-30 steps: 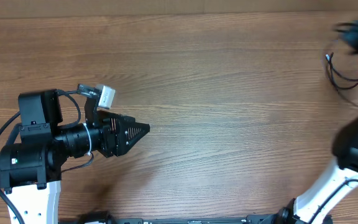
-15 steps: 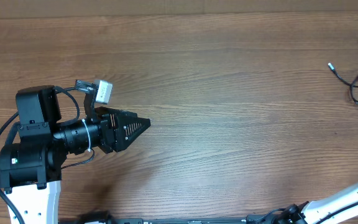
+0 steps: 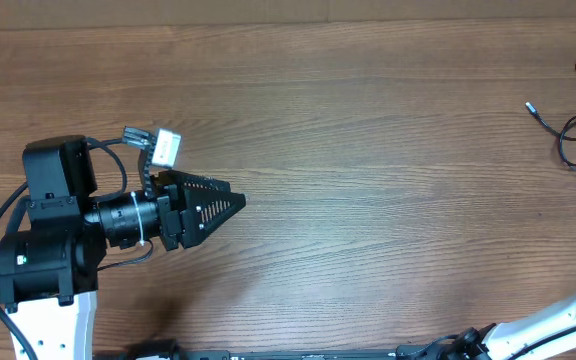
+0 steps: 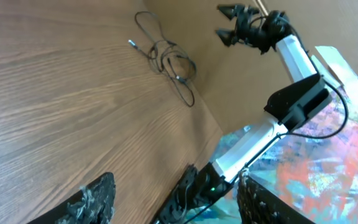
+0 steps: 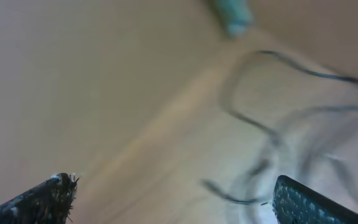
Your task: Untangle cables
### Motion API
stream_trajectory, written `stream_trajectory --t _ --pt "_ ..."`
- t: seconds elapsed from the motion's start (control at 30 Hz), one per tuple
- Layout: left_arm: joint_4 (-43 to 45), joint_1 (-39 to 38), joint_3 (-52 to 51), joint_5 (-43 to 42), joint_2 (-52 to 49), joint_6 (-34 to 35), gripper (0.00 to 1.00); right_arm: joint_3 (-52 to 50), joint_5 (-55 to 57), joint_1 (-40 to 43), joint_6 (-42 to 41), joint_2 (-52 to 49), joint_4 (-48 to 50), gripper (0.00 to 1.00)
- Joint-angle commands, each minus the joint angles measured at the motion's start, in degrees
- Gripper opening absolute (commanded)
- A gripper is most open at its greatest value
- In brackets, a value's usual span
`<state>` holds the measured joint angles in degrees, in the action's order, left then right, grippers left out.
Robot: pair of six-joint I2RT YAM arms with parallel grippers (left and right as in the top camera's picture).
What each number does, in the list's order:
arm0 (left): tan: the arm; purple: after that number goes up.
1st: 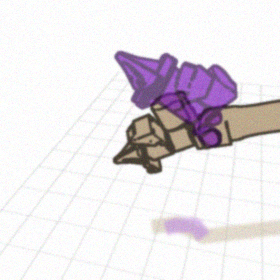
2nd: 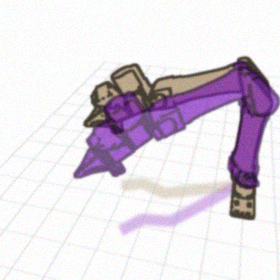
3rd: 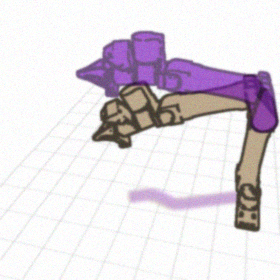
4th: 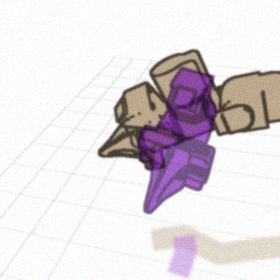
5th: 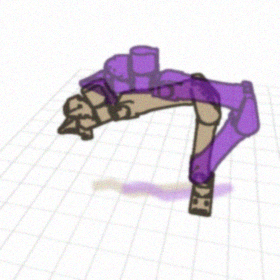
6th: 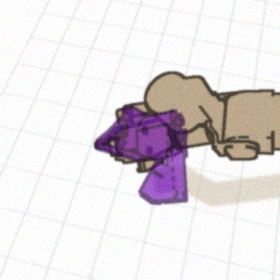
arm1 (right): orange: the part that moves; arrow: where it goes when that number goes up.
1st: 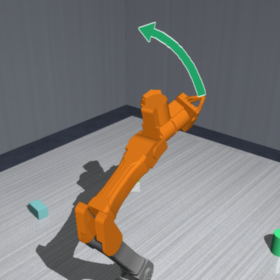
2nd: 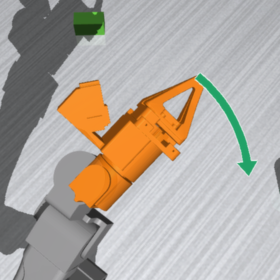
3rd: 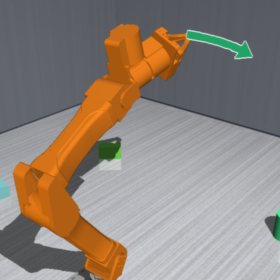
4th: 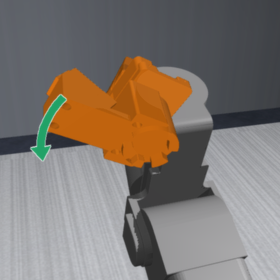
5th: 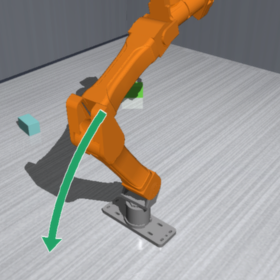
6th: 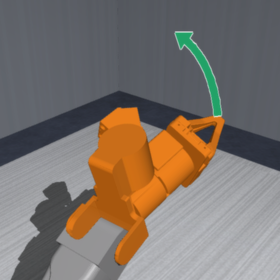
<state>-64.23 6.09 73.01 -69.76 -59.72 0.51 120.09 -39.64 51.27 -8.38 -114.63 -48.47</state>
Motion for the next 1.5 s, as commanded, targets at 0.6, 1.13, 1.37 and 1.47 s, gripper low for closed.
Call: stream_trajectory --t 0.6,1.13,1.37,1.47 --pt "-15.98 -0.11 30.1 39.1 5.31 -10.8 0.45 1.07 5.14 -34.42 6.62 33.38 -13.42 1.0" --pt "-21.09 -0.11 20.98 50.05 23.5 -1.53 0.5 0.85 20.61 -47.74 9.09 47.56 -37.09 1.0" --pt "-19.37 -0.11 13.94 51.32 29.83 0.74 0.44 -5.88 25.77 -47.74 5.81 58.58 -34.95 1.0" --pt "-17.9 -0.11 9.09 52.37 35.06 3.72 0.46 -13.46 26.97 -47.71 4.55 65.37 -32.72 1.0"
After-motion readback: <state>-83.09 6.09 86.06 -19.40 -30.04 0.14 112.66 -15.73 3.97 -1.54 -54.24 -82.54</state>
